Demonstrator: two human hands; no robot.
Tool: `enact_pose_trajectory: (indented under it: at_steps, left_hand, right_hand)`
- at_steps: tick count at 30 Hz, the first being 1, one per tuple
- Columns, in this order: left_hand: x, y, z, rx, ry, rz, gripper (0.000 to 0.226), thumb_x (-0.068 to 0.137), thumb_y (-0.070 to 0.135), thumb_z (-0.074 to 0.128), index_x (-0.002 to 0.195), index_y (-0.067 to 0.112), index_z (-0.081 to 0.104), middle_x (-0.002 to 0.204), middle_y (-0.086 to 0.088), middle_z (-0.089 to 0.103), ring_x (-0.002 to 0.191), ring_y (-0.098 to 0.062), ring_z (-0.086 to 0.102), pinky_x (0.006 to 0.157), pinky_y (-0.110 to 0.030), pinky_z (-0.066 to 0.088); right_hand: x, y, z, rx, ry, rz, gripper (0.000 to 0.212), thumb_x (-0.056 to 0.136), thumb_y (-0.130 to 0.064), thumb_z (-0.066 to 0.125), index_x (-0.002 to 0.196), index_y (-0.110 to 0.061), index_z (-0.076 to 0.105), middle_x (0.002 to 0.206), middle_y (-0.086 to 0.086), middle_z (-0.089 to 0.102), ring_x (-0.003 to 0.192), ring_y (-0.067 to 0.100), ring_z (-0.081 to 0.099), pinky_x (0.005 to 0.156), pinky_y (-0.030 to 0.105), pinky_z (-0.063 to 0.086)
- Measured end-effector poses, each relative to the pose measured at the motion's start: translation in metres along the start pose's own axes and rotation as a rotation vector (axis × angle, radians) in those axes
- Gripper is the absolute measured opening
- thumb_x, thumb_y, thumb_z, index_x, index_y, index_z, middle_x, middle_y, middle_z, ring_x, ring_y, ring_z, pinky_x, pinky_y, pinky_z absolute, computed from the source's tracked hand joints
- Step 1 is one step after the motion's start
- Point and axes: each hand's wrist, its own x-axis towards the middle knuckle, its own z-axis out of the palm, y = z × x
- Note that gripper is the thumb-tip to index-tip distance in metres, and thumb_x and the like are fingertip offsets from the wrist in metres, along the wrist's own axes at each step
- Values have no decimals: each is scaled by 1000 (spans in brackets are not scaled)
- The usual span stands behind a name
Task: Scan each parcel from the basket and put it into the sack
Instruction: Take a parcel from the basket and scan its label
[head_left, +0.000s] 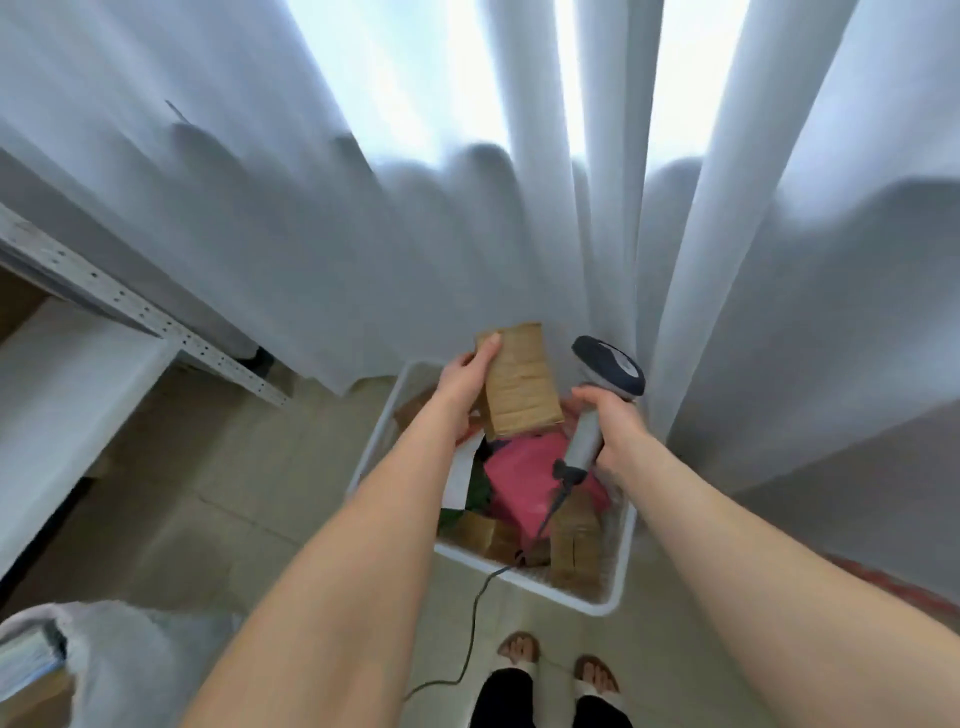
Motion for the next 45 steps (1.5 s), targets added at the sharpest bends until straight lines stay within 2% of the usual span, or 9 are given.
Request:
enact_pose_trajectory:
  at_steps: [2, 8, 13, 18, 21, 24, 28, 36, 45]
  left_hand:
    - [-29, 29, -12, -82, -18, -3, 67, 83, 68, 53, 125, 16, 58, 119, -9, 66, 107, -27, 63, 98, -46, 48]
    - [-94, 92, -47, -200, -30, 97, 54, 95, 62, 35, 105, 17, 64, 99, -6, 70, 91, -24, 67, 85, -40, 54]
    - [-118, 125, -68, -15, 98, 324, 47, 100, 36, 48, 141, 16, 41, 127, -5, 59, 98, -20, 62, 78, -34, 53]
    - [-146, 142, -88, 219, -113, 204, 98, 56, 53, 85, 136, 25, 36, 121, -3, 63, 103, -24, 65, 83, -47, 55]
    - [-155, 143, -107, 307, -166, 101, 69, 71, 37, 81, 131, 25, 47, 120, -5, 63, 107, -27, 60, 82, -54, 52]
    - [-160, 144, -118, 164, -147, 152, 49, 83, 18, 73, 128, 21, 53, 101, -4, 68, 90, -23, 64, 86, -48, 55]
    - [-161, 142, -122, 66, -115, 208, 49, 87, 16, 69, 132, 22, 50, 101, -3, 68, 89, -22, 65, 83, -46, 56]
    - [-169, 142, -116, -14, -121, 241, 46, 93, 13, 62, 134, 21, 44, 102, -5, 65, 80, -20, 65, 56, -36, 55]
    - [-176, 139, -120, -62, -115, 237, 44, 94, 10, 59, 134, 19, 45, 121, -12, 63, 95, -28, 62, 72, -48, 52]
  right_hand:
    - [-31, -23, 13, -13, -59, -17, 32, 80, -13, 75, 109, -4, 64, 92, 12, 68, 78, 27, 65, 70, 36, 55]
    - [-111, -69, 47, -47, -243, -73, 31, 78, -12, 79, 105, -5, 67, 95, 15, 70, 88, 34, 67, 66, 40, 55]
    - [-151, -84, 76, -77, -222, -245, 19, 79, 9, 69, 89, -5, 61, 87, 10, 66, 71, 19, 61, 59, 30, 48]
    - [-176, -90, 95, -43, -198, -350, 22, 78, 14, 66, 83, -7, 63, 96, 12, 68, 87, 27, 65, 81, 39, 56]
    - [-193, -95, 101, -3, -213, -348, 18, 84, 10, 63, 83, -7, 60, 93, 12, 69, 84, 27, 67, 83, 41, 56]
    - [-209, -101, 105, -9, -211, -379, 13, 88, 4, 61, 91, -9, 59, 97, 11, 67, 83, 26, 66, 79, 38, 56]
    - [-234, -108, 108, -114, -218, -394, 3, 91, -6, 59, 93, -5, 61, 78, 11, 61, 56, 16, 55, 54, 26, 47]
    - [-270, -113, 114, -284, -245, -364, 6, 88, -8, 59, 92, -4, 62, 70, 11, 60, 48, 14, 51, 48, 24, 46]
    - [-294, -114, 111, -324, -191, -382, 7, 84, -2, 54, 78, -6, 55, 60, 9, 54, 38, 14, 47, 42, 18, 42]
